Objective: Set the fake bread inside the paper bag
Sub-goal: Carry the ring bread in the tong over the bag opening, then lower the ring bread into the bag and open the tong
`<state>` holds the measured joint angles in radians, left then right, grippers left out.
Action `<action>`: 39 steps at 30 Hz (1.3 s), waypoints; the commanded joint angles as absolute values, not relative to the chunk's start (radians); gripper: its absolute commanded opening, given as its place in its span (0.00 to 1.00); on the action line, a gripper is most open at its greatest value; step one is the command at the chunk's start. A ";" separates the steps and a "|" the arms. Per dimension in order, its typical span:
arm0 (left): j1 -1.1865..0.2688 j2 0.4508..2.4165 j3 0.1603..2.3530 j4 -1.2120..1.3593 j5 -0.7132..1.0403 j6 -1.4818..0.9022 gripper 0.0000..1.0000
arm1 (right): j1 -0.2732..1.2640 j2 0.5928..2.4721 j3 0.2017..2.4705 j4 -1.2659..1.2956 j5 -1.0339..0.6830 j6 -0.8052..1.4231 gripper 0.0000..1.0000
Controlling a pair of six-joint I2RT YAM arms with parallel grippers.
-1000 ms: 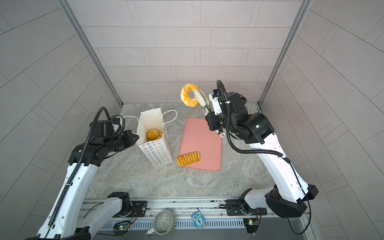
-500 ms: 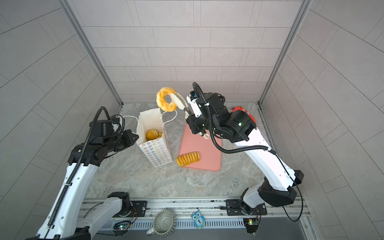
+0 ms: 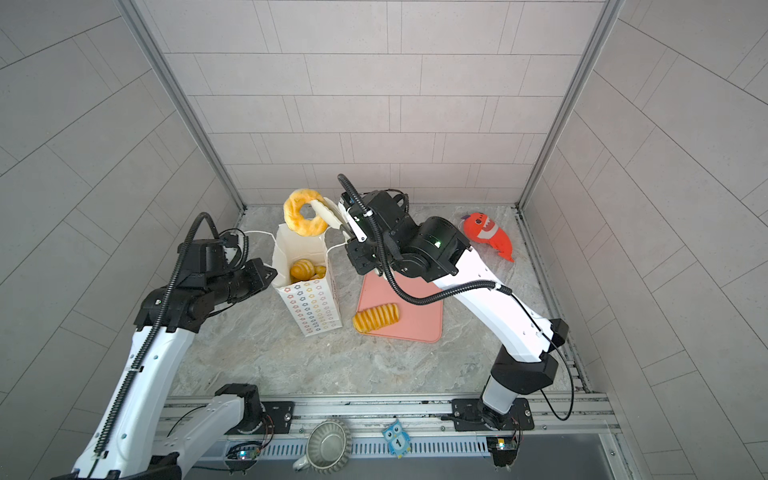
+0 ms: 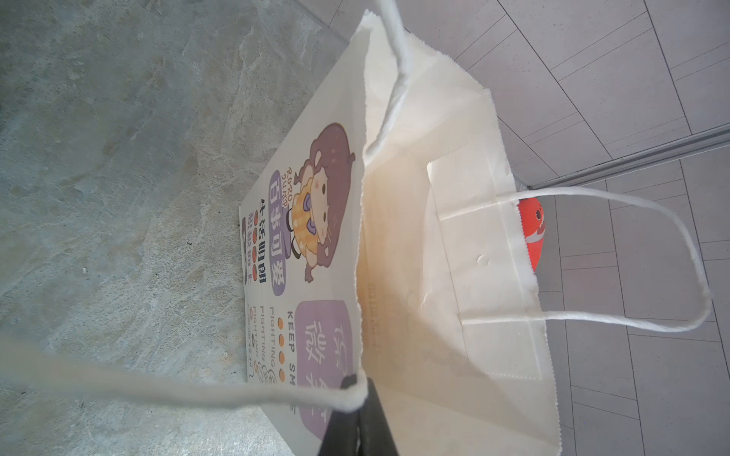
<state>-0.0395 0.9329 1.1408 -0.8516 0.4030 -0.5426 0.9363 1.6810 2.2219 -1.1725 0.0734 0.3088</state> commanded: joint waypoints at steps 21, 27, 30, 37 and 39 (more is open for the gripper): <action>-0.035 0.918 1.157 -0.836 0.408 -0.546 0.05 | 1.029 1.832 2.353 -1.269 0.265 0.230 0.29; -0.035 0.920 1.161 -0.836 0.410 -0.546 0.05 | 1.039 1.866 2.361 -1.273 0.280 0.221 0.29; -0.035 0.922 1.161 -0.836 0.410 -0.546 0.05 | 1.040 1.880 2.363 -1.278 0.287 0.216 0.30; -0.034 0.923 1.160 -0.834 0.410 -0.545 0.05 | 1.047 1.906 2.363 -1.285 0.302 0.205 0.31; -0.035 0.922 1.160 -0.834 0.410 -0.545 0.05 | 1.048 1.912 2.363 -1.284 0.302 0.204 0.31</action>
